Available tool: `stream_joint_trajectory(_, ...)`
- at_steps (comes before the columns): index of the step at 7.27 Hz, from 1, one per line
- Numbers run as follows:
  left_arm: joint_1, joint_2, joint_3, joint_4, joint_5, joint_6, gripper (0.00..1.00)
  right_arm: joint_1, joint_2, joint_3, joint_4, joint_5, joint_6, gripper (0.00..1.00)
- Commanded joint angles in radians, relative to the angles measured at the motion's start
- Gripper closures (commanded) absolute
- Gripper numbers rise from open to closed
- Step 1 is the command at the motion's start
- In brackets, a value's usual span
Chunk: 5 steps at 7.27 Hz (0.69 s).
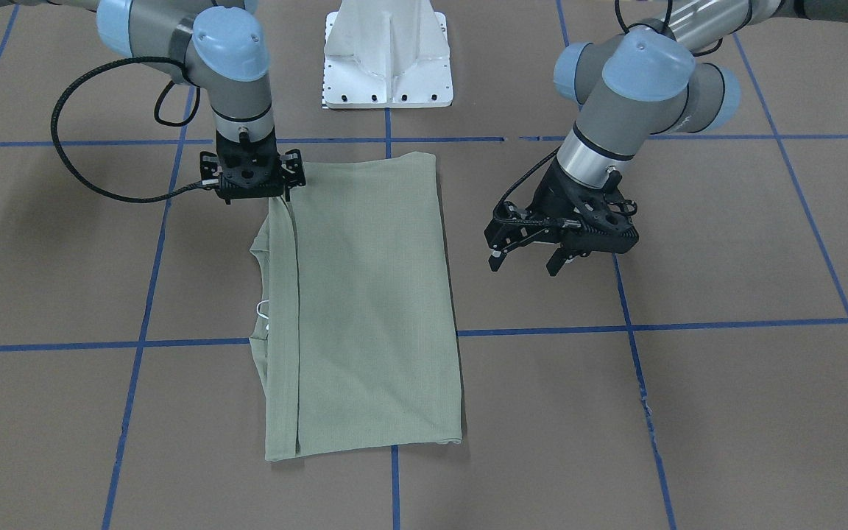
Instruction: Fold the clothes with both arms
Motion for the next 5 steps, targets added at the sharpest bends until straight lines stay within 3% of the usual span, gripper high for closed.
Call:
stream_joint_trajectory(1,0.0,0.001,0.0,-0.001,0.001,0.0,0.0,0.005,0.022,-0.084,0.057,-0.006,-0.053,0.0)
stream_joint_trajectory(5,0.001,0.0,0.009,-0.006,-0.001,0.0,0.0,0.009,0.007,-0.126,0.071,0.004,-0.086,0.0)
